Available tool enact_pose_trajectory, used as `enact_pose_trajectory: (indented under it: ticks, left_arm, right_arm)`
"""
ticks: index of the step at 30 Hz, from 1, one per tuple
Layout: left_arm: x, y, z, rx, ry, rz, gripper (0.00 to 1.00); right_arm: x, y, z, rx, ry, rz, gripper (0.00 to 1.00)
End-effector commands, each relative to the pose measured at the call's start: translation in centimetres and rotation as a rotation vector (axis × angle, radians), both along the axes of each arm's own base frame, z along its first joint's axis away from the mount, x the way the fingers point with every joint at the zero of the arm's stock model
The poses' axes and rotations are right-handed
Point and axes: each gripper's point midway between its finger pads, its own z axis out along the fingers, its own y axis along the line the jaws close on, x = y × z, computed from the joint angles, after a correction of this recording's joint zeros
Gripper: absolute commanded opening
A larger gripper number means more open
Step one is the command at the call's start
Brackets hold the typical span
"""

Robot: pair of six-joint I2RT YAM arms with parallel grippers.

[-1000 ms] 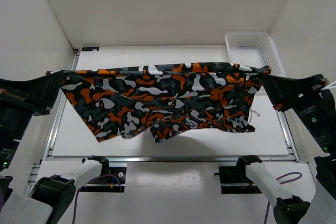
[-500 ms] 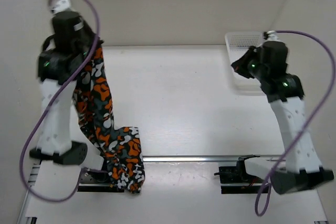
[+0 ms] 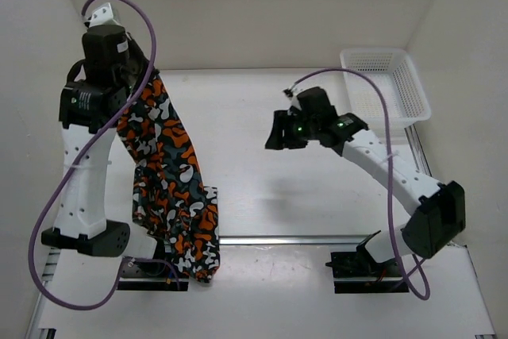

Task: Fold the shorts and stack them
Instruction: Flatten the shorts out

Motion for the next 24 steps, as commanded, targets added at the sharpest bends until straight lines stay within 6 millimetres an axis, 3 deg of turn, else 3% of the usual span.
enact_pose_trajectory:
  ticks: [1, 2, 7, 10, 12, 16, 17, 19, 21, 22, 23, 24]
  left_arm:
    - [-1.5, 0.7, 1.5, 0.004, -0.05, 0.008, 0.1]
    - [-1.9, 0.8, 1.8, 0.001, -0.06, 0.009, 0.1]
    - [-2.9, 1.0, 1.8, 0.003, -0.05, 0.008, 0.1]
    - [-3.0, 1.0, 1.6, 0.005, -0.041, 0.008, 0.1]
    - [-3.4, 1.1, 2.2, 0.002, -0.059, 0.009, 0.1]
    - [-3.5, 1.0, 1.9, 0.001, -0.048, 0.0, 0.1]
    - [-3.9, 1.1, 2.5, -0.003, -0.066, 0.0, 0.1]
    - [-4.1, 1.1, 2.8, -0.004, -0.069, 0.0, 0.1]
    - [-4.1, 1.1, 2.8, -0.004, -0.069, 0.0, 0.1]
    - [-4.2, 1.0, 3.2, -0.01, -0.078, -0.01, 0.1]
    - [-4.3, 1.0, 3.2, -0.01, -0.079, -0.01, 0.1]
    - [-3.9, 0.7, 2.8, -0.011, -0.067, -0.02, 0.1]
  right_arm:
    - [-1.6, 4.1, -1.2, 0.037, 0.001, 0.131, 0.6]
    - [-2.0, 5.1, -2.4, 0.023, 0.021, 0.155, 0.75]
    - [-5.7, 11.1, -2.0, 0.071, 0.02, 0.371, 0.98]
    - [-7.7, 14.1, -1.6, 0.112, 0.006, 0.497, 1.0]
    - [-9.2, 16.1, -2.5, 0.116, 0.013, 0.585, 1.0]
    - [-10.1, 19.9, -2.2, 0.173, 0.001, 0.673, 1.0]
    - [-10.2, 20.8, -3.6, 0.161, 0.018, 0.683, 1.0]
    - [-10.4, 22.0, -4.0, 0.174, 0.029, 0.711, 0.92]
    - [-10.5, 23.6, -4.0, 0.232, 0.052, 0.744, 0.7]
    - [-10.5, 24.0, -3.8, 0.25, 0.061, 0.74, 0.57]
    - [-10.4, 24.2, -3.5, 0.262, 0.062, 0.733, 0.25]
    - [-9.6, 24.4, -3.0, 0.286, 0.042, 0.718, 0.11]
